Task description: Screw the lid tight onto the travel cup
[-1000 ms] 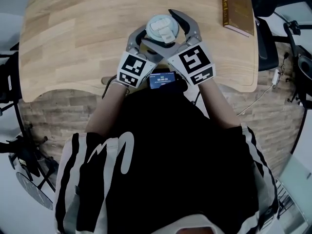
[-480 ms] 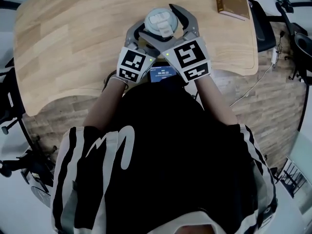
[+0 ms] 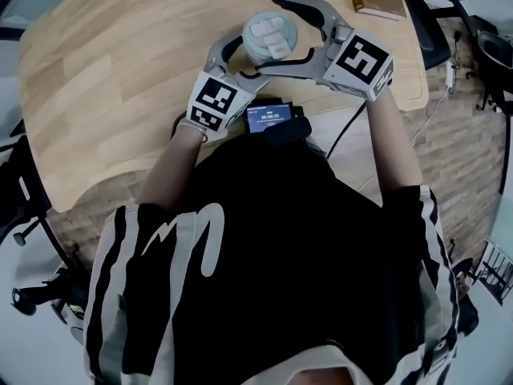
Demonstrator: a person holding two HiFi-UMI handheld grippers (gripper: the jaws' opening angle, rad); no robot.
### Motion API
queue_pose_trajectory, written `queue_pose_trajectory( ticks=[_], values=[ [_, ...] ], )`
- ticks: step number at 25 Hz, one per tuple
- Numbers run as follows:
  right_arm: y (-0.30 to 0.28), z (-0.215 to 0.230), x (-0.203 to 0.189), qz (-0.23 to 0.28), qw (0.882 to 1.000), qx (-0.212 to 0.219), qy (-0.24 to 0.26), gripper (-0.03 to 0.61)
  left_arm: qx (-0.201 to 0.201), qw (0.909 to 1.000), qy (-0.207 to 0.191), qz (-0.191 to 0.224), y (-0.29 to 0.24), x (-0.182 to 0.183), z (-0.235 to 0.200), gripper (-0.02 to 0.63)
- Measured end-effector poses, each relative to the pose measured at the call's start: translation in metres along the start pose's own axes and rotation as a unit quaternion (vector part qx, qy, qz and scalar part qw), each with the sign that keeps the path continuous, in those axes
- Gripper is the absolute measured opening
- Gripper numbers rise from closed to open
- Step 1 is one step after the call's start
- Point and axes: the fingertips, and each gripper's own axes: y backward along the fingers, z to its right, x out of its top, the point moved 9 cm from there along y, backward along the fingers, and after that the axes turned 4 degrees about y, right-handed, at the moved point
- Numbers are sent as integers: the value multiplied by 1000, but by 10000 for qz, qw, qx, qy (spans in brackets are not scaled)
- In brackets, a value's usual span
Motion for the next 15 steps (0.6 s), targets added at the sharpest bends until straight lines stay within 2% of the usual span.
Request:
queue_pose_trajectory(
  ticks=[3,5,10,15],
  values=[
    [-14,4,-4,-224,9990,389,-64,495,-125,9999,-22,-13,1,-2,-1,382],
    [-19,5,-7,-192,9989,399,-180,495,-163,9999,-5,-13,1,-2,0,382],
    [-20,1,-8,-87,9997,35,-239,494,-157,9999,-22,3,1,-2,-1,382],
    [-21,-6,-5,-203,9973,-639,-314,494,-179,9998,-18,55,2,-3,-1,382]
  ],
)
